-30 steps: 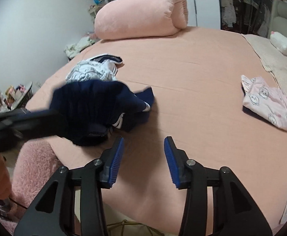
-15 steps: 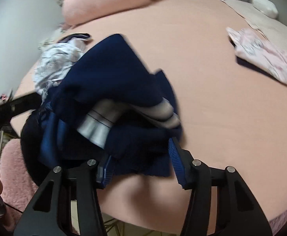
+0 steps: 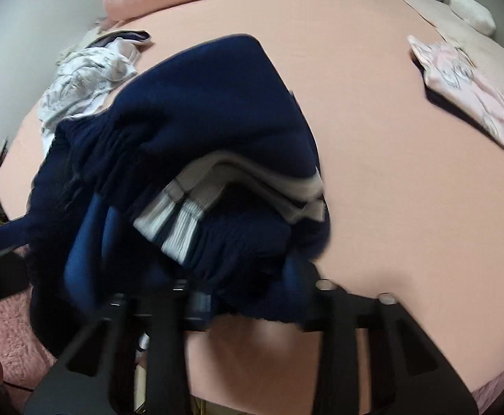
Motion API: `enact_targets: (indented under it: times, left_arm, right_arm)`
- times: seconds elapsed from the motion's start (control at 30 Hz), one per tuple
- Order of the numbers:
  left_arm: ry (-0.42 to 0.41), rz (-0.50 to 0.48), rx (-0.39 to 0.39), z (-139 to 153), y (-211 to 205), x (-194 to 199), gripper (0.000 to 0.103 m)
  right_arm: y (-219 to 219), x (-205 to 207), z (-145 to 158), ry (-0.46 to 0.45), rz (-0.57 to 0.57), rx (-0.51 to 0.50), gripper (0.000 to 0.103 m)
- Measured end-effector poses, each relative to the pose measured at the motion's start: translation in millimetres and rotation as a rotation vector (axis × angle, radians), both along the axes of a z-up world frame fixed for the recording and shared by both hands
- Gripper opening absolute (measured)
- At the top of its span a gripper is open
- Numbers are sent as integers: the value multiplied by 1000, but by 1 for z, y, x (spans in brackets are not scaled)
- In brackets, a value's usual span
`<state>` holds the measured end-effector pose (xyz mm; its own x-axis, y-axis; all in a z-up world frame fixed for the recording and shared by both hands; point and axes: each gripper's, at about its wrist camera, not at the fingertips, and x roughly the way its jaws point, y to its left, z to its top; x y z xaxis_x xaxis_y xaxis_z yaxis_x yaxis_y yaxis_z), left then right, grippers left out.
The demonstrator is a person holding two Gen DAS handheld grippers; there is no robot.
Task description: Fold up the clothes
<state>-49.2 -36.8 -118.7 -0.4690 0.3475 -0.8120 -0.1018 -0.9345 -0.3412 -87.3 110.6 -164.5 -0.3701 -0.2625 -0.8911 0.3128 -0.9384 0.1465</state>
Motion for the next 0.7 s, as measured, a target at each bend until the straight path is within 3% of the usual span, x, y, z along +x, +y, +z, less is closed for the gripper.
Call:
enact_targets:
  times: [0.03, 0.07, 0.13, 0.27, 0.33, 0.43, 0.47, 0.53, 0.63, 0.7]
  left_arm:
    - [-15, 0, -53, -5, 5, -3, 11]
    - [-23, 8, -103, -7, 8, -4, 11]
    - [-2, 20, -131, -1, 9, -2, 11]
    - [110, 15, -190, 39, 7, -1, 11]
    - [155, -6, -187, 60, 6, -8, 11]
    - [115, -71, -106, 67, 12, -20, 14]
    - [84, -91, -59, 61, 16, -20, 19]
    - [28, -136, 24, 45, 29, -17, 67]
    - [-39, -207, 112, 21, 56, -11, 71]
    - [-66, -252, 120, 10, 77, -8, 71]
  right_arm:
    - [1, 5, 2, 7, 2, 3, 22]
    - [4, 9, 5, 14, 0, 7, 16]
    - [16, 11, 15, 39, -36, 18, 12]
    - [60, 3, 61, 160, -142, 49, 10]
    - [70, -1, 84, 202, -149, 50, 10]
    - [77, -1, 113, 255, -150, 43, 10]
    - [77, 2, 120, 266, -149, 38, 10]
    - [76, 9, 121, 255, -156, 16, 10]
    - [79, 21, 116, 227, -160, -11, 10]
    - [84, 24, 115, 221, -167, -15, 10]
